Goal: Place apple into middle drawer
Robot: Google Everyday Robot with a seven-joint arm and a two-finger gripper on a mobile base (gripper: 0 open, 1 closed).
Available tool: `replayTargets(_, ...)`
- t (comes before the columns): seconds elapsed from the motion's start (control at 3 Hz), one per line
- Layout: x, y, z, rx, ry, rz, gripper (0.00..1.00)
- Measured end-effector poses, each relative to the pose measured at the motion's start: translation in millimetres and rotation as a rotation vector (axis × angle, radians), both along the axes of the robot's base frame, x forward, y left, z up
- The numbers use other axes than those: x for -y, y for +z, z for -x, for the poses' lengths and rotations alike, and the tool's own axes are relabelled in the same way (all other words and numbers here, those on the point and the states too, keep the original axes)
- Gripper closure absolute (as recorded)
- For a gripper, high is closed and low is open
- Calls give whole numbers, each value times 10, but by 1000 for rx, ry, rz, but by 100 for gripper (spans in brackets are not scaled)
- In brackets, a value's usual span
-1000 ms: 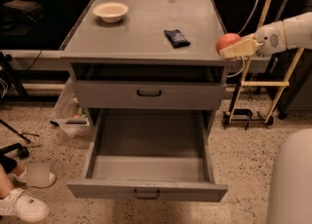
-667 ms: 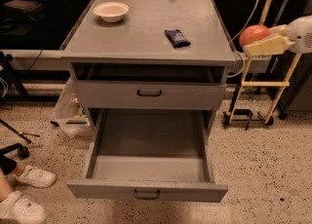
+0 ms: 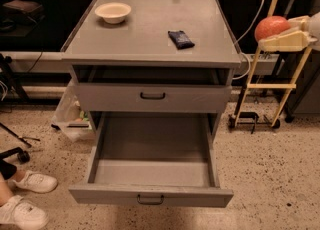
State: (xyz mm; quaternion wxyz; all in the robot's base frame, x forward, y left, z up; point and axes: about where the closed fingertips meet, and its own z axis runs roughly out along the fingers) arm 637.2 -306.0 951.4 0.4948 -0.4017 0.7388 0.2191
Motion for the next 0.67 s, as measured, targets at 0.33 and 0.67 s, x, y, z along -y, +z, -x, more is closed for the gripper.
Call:
replayTargets(0.33,-102,-132,53,21,6,-8,100)
replayTargets(0.67,-138,59,358,186,-34,-3,100)
